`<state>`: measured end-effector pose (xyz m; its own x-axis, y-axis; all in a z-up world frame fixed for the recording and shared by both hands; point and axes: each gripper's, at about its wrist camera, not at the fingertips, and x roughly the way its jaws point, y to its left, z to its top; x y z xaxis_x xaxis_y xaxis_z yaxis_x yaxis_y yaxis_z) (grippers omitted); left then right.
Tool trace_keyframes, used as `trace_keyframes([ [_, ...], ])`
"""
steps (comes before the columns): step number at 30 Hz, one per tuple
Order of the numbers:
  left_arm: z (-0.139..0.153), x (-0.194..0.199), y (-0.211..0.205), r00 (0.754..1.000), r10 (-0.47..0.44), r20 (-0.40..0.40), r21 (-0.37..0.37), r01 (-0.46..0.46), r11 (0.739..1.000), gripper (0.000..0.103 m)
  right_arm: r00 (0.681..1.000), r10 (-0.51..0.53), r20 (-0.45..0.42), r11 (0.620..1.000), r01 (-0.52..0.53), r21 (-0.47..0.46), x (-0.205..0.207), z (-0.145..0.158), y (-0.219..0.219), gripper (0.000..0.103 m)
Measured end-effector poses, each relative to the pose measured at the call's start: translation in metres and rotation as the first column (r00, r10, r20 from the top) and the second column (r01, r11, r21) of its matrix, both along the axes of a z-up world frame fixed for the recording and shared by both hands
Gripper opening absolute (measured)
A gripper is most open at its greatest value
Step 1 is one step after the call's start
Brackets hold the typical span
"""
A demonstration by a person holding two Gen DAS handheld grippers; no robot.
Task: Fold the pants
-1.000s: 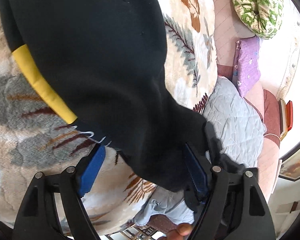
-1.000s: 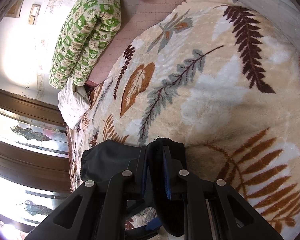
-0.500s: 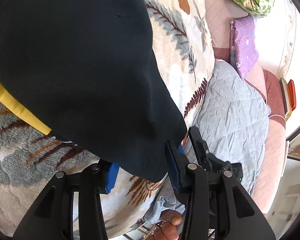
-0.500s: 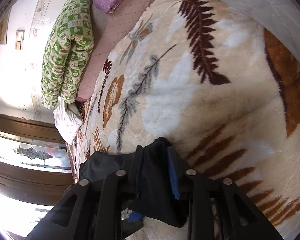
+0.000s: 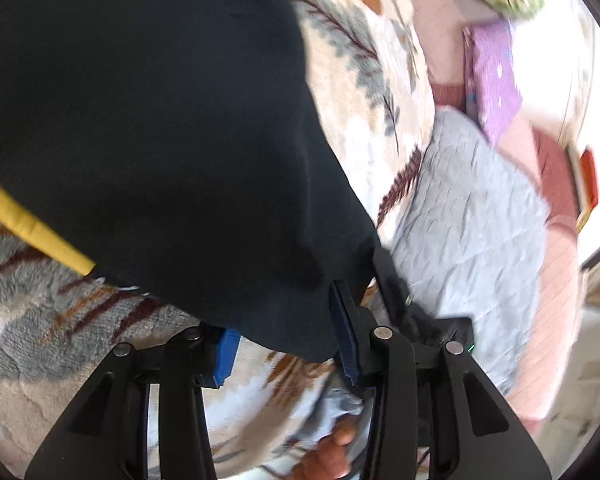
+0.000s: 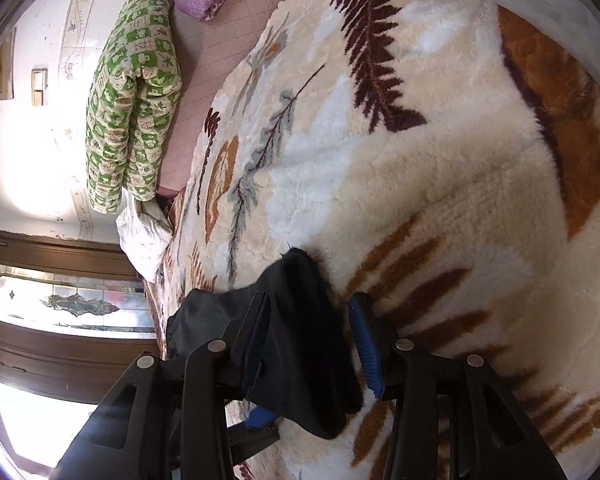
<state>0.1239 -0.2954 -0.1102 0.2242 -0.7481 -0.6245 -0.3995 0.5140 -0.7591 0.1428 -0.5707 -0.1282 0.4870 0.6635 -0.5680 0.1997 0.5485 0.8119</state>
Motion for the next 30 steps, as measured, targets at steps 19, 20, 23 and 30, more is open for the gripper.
trace_keyframes([
  [19,0.029,0.005,0.032,1.000,-0.018,-0.008,-0.133,0.017,0.991,0.007,0.998,0.012,0.067,0.990,-0.002,-0.142,-0.001,0.061,0.035,0.013],
  [20,0.031,0.006,0.036,1.000,-0.015,-0.006,-0.139,0.014,0.990,0.007,0.997,0.017,0.071,0.988,-0.006,-0.154,0.000,0.066,0.042,0.013],
  [23,0.036,0.008,0.051,1.000,0.007,0.002,-0.150,-0.007,0.989,0.007,0.996,0.033,0.079,0.983,-0.018,-0.183,0.005,0.079,0.060,0.013],
  [30,0.035,0.015,0.087,0.998,0.063,-0.012,-0.170,-0.065,0.983,0.007,0.992,0.093,0.086,0.970,-0.071,-0.231,0.020,0.096,0.109,0.013],
])
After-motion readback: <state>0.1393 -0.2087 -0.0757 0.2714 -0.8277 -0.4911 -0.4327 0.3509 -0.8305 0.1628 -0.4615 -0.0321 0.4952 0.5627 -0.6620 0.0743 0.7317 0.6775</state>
